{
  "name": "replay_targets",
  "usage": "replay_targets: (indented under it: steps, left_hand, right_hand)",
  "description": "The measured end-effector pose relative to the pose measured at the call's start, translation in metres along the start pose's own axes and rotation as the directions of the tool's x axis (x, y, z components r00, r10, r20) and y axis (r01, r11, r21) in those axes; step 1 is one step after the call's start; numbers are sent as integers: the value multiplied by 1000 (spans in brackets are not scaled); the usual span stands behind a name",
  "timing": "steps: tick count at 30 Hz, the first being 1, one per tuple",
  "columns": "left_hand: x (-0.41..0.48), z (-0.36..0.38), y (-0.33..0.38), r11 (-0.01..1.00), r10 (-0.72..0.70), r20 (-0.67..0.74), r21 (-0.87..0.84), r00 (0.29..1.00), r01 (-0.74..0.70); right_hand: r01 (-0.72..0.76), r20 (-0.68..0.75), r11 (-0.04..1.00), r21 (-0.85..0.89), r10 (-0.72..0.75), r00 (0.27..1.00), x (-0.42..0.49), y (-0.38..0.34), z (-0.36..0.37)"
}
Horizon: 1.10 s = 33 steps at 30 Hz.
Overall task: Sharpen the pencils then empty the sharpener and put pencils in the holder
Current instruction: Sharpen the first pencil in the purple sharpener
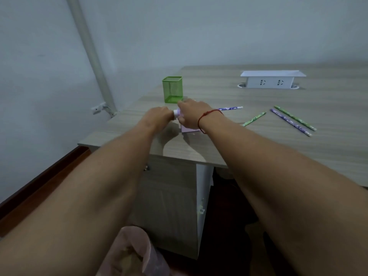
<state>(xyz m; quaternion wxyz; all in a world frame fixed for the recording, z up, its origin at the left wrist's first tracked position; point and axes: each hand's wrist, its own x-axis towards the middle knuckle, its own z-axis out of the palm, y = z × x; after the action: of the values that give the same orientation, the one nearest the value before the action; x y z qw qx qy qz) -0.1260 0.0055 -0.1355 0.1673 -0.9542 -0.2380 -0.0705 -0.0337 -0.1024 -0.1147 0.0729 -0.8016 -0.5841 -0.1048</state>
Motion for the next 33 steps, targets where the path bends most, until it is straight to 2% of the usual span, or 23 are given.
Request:
replay_targets:
  steps: [4,7,9,11,13,15,17,24,25,27,29,30,33]
  left_hand:
    - [15,-35,-13,996,82,-227,-17,970,-88]
    - [14,-36,-12,985,139,-343,-49,929,-165]
    - [-1,-24,-10,976,127,-389,-117,912,-185]
    - [-21,-9,-1,977,118,-307,-135,944,-166]
    - [-37,3,14,987,67,-149,-138,987,-88]
    - [-37,11,18,990,15,-17,-139,1000,-18]
    - [-26,9,11,995,6,42,-101,999,-2]
    - [-6,15,15,973,-148,47,-173,988,154]
    - [-6,18,15,969,-155,48,-186,987,162]
    - [-4,20,13,963,-148,37,-224,988,153]
    - [-1,22,12,955,-139,5,-265,990,135]
    - [0,22,13,949,-139,-8,-285,990,131]
    - [-4,25,13,922,-160,-8,-358,987,146]
  right_hand:
    - [-27,-2,999,-18,27,1000,4,8,-11]
    - [-67,10,995,-73,68,998,10,16,-20]
    - [-71,29,994,-83,74,997,11,13,-19]
    - [-71,46,994,-78,75,996,12,11,-14]
    - [-66,48,996,-55,69,996,10,8,-9]
    - [-30,34,999,-21,31,999,6,3,-6]
    - [-4,0,1000,0,4,1000,5,1,-3]
    - [-5,21,1000,-9,6,1000,8,9,3]
    - [6,23,1000,22,-6,1000,5,12,4]
    - [-6,-23,979,203,11,1000,-2,22,1]
    - [-66,-91,932,357,105,990,-4,38,-5]
    - [-117,-86,929,352,157,984,-5,46,-7]
    - [-234,48,958,164,229,972,-11,58,0]
